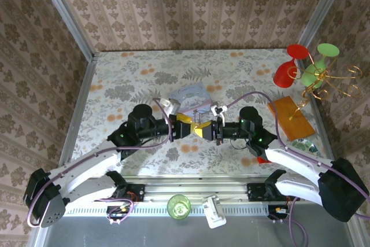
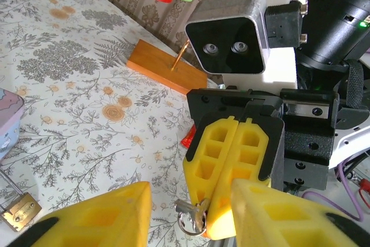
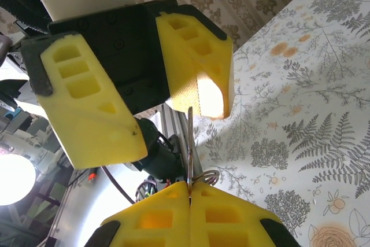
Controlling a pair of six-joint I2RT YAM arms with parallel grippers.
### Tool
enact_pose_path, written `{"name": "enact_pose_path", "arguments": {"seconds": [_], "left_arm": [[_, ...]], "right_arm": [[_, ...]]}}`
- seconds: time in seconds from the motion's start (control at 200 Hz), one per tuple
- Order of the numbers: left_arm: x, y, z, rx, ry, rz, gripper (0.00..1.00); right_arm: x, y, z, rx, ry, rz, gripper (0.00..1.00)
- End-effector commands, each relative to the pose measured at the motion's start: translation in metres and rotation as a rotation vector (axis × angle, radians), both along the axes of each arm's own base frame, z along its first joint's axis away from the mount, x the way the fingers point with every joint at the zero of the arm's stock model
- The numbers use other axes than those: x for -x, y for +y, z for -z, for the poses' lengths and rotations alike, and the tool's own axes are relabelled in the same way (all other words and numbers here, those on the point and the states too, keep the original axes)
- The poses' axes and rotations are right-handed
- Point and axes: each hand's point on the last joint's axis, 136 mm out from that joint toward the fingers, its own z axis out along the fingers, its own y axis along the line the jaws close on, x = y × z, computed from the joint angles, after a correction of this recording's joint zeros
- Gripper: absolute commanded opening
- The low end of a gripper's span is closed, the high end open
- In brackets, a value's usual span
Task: Unlock a padlock with a key
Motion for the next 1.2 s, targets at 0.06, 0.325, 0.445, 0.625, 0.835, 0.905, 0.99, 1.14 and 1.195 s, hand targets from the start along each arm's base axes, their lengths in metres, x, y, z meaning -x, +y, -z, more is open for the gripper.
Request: {"name": "enact_pose_path", "arguments": {"seconds": [0.06,0.325,0.445,0.625,0.835,0.905,0.99,1.14,1.195], "left_arm": [[0.004,-0.007,-0.022,0.096,-0.03,0.059,0.3],[0.007,-0.008,-0.017,0.078,-0.013,0.077,0.15],[0.006,-0.004,-0.014,0.048,-0.02,0.058,0.16],[0.005,-0.003,-0.012,0.038,-0.02,0.049,0.04],[0.003,-0.003,-0.018,0.053,-0.028,0.041,0.0],[0.001,-0.003,-0.022,0.062,-0.034,0.024,0.0],[0.0,-0.002,-0.03,0.082,-0.045,0.015,0.0],[0.003,-0.005,-0.043,0.074,-0.087,0.024,0.0],[0.006,-0.007,-0.05,0.09,-0.108,0.032,0.0]], "right_arm": [[0.002,0.006,-0.017,-0.03,-0.037,-0.041,0.0],[0.001,0.006,-0.018,-0.022,-0.043,-0.04,0.0],[0.0,0.006,-0.018,-0.022,-0.046,-0.041,0.0],[-0.001,0.007,-0.016,-0.018,-0.038,-0.043,0.0],[-0.004,0.007,-0.012,0.0,-0.032,-0.03,0.18],[-0.004,0.004,-0.011,0.032,-0.049,-0.021,0.53],[-0.006,-0.006,-0.015,0.049,-0.119,0.036,0.97],[-0.01,-0.023,-0.039,0.028,-0.294,0.144,1.0],[-0.009,-0.022,-0.049,-0.003,-0.328,0.141,1.0]]}}
